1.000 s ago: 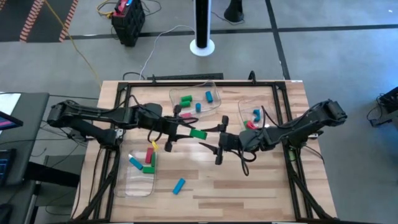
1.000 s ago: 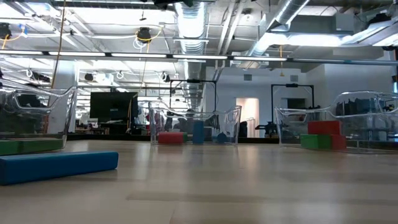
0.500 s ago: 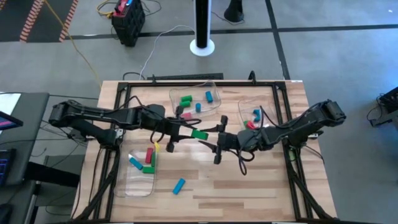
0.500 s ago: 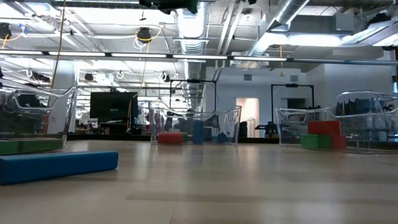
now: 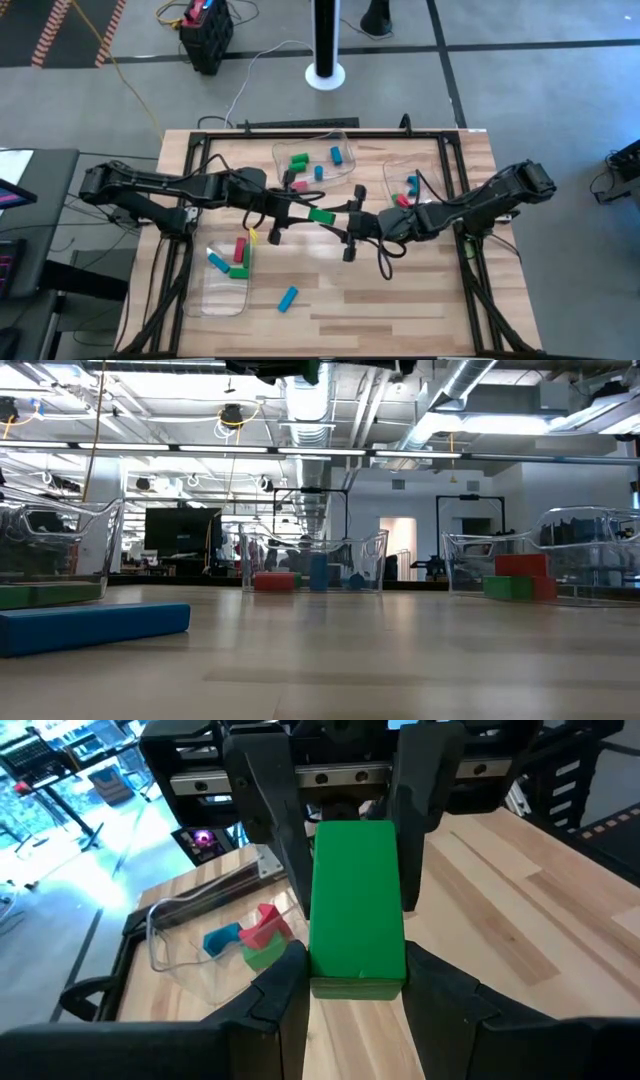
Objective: Sort blocks by size
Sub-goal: Put the green arch block into the left transparent bin
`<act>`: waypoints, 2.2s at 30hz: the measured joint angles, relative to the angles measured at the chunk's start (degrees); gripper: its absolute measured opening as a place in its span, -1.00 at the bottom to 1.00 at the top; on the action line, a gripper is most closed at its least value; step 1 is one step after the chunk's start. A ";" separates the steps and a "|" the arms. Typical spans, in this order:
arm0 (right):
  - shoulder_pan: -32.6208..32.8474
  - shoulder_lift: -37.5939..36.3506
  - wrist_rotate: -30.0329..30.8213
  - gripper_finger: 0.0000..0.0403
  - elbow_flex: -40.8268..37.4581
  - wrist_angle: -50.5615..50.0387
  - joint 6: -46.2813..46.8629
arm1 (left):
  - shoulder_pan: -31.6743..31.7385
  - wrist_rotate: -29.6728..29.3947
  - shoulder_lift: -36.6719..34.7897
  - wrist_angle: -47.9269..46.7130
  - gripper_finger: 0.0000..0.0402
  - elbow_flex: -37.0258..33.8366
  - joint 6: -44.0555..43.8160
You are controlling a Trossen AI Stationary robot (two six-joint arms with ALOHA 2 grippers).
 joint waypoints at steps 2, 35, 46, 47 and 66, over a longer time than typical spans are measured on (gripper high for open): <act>0.04 0.00 -0.02 -0.05 0.00 -0.05 0.25 | -0.04 0.10 0.00 0.10 -0.36 0.01 0.00; 0.89 -0.66 5.37 -0.19 -0.02 -4.12 0.44 | 0.00 -4.70 -3.09 -4.88 0.11 0.07 -0.25; 1.38 -5.07 13.74 -0.19 -0.04 -24.56 14.07 | -0.10 -7.00 -8.62 -17.54 0.18 0.07 -5.08; 1.25 -5.64 14.52 -0.19 -0.04 -27.17 16.14 | -0.14 -6.86 -8.91 -19.25 0.18 0.07 -5.98; -6.35 -11.49 17.85 -0.19 -0.04 -76.90 58.07 | -11.55 -3.73 -8.87 -24.67 0.18 -9.24 -20.09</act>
